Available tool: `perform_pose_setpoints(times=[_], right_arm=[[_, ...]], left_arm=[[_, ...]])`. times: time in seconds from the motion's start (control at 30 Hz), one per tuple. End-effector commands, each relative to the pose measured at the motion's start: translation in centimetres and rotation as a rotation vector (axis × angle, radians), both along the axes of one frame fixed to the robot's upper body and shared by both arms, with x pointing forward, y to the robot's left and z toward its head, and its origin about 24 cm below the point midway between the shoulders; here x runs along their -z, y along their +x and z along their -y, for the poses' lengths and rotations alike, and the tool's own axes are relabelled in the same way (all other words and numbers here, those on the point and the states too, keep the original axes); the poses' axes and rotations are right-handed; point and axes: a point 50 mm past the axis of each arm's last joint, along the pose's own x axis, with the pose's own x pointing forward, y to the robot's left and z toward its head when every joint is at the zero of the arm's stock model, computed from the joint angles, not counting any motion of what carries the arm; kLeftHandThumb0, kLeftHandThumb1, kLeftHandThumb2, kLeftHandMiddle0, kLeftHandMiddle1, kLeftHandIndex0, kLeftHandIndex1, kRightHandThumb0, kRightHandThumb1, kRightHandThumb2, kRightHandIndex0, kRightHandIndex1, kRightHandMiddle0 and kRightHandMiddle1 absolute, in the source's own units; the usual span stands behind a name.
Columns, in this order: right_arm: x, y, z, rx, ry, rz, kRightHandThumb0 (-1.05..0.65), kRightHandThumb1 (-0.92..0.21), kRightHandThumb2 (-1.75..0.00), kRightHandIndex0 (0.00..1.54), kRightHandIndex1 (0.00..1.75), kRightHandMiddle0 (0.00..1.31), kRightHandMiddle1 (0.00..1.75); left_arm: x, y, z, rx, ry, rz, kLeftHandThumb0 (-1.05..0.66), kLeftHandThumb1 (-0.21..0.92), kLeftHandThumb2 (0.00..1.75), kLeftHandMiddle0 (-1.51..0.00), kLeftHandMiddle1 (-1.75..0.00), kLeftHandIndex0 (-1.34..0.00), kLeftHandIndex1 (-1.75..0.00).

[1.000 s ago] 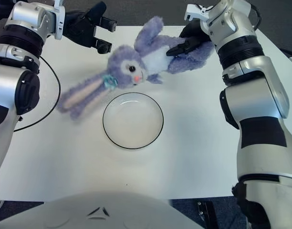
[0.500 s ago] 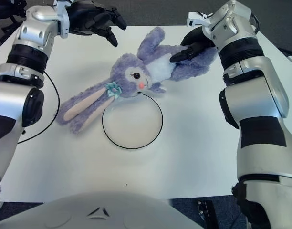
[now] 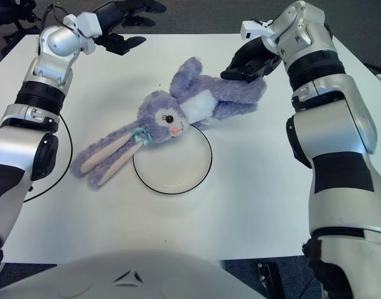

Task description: Put the doll into the plate.

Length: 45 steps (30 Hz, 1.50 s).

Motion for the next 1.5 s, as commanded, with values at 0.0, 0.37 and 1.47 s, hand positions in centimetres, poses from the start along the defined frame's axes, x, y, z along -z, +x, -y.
perform_pose_setpoints(times=[0.0,0.37,1.47], right_arm=[[-3.1,0.1,-0.6,-0.018,0.065,0.055,-0.81,-0.92,-1.04,0.53,0.00,0.38,0.04],[-3.1,0.3,-0.5,0.019,0.063,0.064,-0.84,-0.92,-1.06,0.40,0.00,0.31,0.00],[-3.5,1.3,1.3,0.247,0.203,1.179,-0.44,-0.92,-0.73,0.77,0.10,0.58,0.11]], left_arm=[[1.2,-2.3,0.7,0.117,0.114,0.278,-0.91,0.92,0.60,-0.34,0.00,-0.16,-0.34],[2.3,-1.9,0.4,0.106,0.102,0.338,-0.92,0.92,0.62,-0.31,0.00,-0.14,-0.29],[4.5,-2.3,0.5,0.124,0.102,0.533,-0.91,0.92,0.69,-0.28,0.00,-0.28,-0.22]])
